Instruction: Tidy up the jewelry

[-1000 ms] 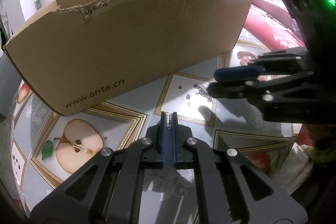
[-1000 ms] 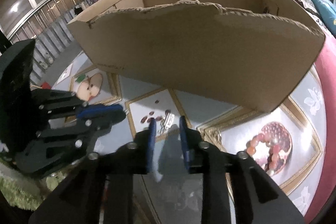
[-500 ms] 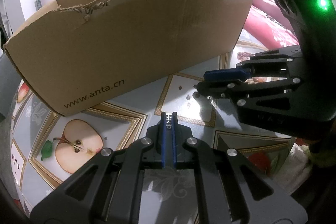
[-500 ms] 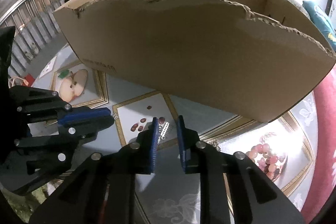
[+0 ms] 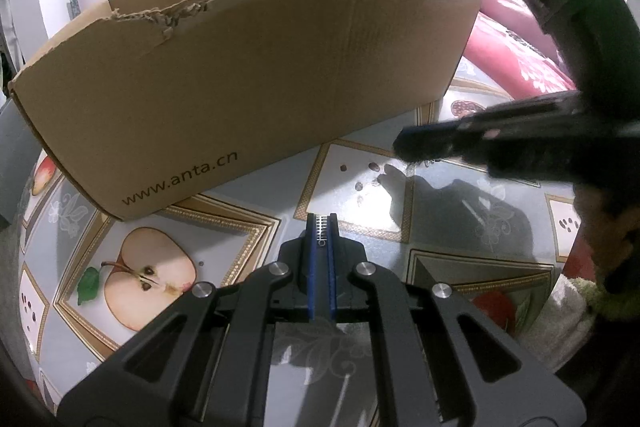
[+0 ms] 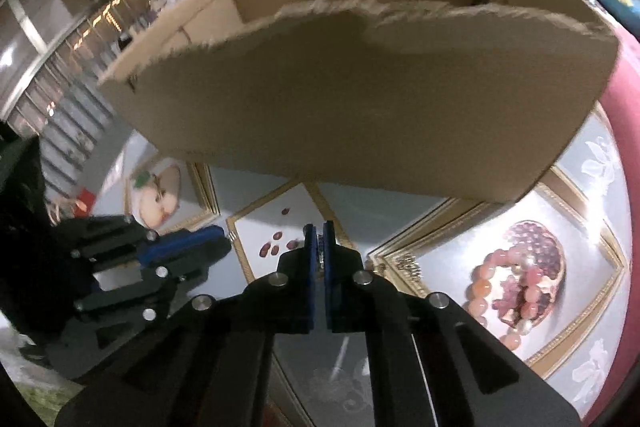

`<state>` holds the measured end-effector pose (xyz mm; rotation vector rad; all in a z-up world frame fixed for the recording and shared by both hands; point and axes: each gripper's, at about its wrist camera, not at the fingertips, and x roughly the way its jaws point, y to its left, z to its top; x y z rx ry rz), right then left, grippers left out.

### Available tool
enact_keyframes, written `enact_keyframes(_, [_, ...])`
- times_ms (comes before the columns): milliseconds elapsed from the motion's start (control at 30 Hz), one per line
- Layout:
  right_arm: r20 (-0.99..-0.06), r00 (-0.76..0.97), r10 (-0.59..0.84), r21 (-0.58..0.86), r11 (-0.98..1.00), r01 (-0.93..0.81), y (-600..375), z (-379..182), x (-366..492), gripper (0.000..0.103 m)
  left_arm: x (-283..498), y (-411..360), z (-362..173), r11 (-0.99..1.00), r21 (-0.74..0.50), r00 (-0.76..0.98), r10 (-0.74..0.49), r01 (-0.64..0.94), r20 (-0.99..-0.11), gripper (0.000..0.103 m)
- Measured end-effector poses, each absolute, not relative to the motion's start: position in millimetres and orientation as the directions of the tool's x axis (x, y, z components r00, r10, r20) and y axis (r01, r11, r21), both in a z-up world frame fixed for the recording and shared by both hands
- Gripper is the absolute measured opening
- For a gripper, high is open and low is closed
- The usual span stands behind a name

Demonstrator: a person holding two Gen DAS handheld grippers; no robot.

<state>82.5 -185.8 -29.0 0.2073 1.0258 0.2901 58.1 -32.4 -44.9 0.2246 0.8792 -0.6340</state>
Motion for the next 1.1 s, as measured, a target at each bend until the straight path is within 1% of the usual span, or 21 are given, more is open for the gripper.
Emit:
enact_keyframes(167, [-0.764, 0.522, 0.38, 0.36, 0.922, -0.143, -193.9, -14.1, 74.6, 0.004, 57.0, -34.4, -45.1, 0.796, -0.069, 0.474, -0.425, 0.601, -0.771, 0.004])
enact_keyframes(333, [-0.665, 0.556, 0.499, 0.507, 0.848, -0.155, -215.2, 1.0, 70.2, 0.004, 56.2, -33.8, -45.7, 0.796, -0.066, 0.479, -0.426, 0.601, -0.768, 0.004])
enact_keyframes(433, [-0.636, 0.564, 0.526, 0.554, 0.821, -0.14, -226.8, 3.8, 70.0, 0.004, 54.7, -33.2, -46.3, 0.797, -0.068, 0.479, -0.426, 0.6, -0.767, 0.004])
enact_keyframes(600, [-0.614, 0.579, 0.537, 0.565, 0.811, -0.153, -222.0, 7.9, 71.3, 0.004, 53.3, -31.5, -42.7, 0.799, -0.079, 0.48, -0.433, 0.596, -0.763, 0.004])
enact_keyframes(800, [-0.584, 0.605, 0.542, 0.551, 0.811, -0.195, -226.6, 28.2, 67.5, 0.004, 47.8, -19.3, -23.2, 0.798, -0.12, 0.496, -0.476, 0.59, -0.726, 0.004])
enact_keyframes(1000, [-0.547, 0.635, 0.545, 0.54, 0.81, -0.23, -227.7, 48.7, 72.7, 0.004, 44.7, -4.0, 18.8, 0.786, -0.18, 0.528, -0.546, 0.591, -0.65, 0.004])
enact_keyframes(1100, [-0.526, 0.653, 0.545, 0.519, 0.814, -0.261, -227.2, 60.8, 81.5, 0.004, 50.0, -2.1, 48.6, 0.768, -0.2, 0.552, -0.59, 0.608, -0.588, 0.004])
